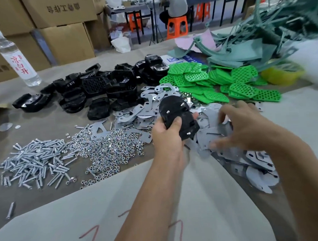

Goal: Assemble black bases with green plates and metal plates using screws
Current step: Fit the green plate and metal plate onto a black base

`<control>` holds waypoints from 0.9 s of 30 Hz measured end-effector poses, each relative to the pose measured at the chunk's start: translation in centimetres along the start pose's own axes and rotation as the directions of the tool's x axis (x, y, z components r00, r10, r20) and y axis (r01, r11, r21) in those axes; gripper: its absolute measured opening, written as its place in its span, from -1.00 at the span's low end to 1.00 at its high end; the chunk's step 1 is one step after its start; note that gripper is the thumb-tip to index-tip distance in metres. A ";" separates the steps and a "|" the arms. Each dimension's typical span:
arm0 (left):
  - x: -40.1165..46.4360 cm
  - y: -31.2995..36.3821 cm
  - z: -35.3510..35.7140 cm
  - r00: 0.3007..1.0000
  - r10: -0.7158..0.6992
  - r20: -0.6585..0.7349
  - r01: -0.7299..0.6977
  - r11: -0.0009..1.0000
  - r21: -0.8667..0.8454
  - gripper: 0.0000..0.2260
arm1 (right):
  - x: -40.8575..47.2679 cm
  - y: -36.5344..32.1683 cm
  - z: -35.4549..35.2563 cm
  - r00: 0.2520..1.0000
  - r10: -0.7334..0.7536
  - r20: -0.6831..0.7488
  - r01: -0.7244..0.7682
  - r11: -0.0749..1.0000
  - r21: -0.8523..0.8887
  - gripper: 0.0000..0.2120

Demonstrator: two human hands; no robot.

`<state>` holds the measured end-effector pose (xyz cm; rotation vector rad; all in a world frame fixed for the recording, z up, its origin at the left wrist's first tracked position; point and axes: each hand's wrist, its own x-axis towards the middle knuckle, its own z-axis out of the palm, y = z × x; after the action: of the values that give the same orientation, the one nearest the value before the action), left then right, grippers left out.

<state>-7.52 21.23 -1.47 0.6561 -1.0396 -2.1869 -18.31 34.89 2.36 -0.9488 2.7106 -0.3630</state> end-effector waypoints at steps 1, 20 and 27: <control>0.0 -0.1 0.2 1.000 -0.005 -0.010 0.005 1.000 -0.006 -0.77 | 0.4 -0.1 0.6 0.997 0.000 -0.083 0.006 0.998 0.065 -0.42; 0.0 7.0 -7.4 0.975 0.149 -0.167 -0.126 0.982 0.139 -0.80 | 3.6 -11.7 2.6 0.932 -0.132 -0.338 0.362 0.305 0.881 -0.74; 0.0 8.7 -11.5 0.931 0.270 -0.247 -0.217 0.951 0.221 -0.79 | 3.7 -17.5 8.9 0.902 -0.328 -0.281 0.355 0.194 0.915 -0.87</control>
<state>2.79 11.17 -1.01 0.8414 -1.1233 -1.7384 -8.29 17.96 -1.05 -1.0395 1.5601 -1.8512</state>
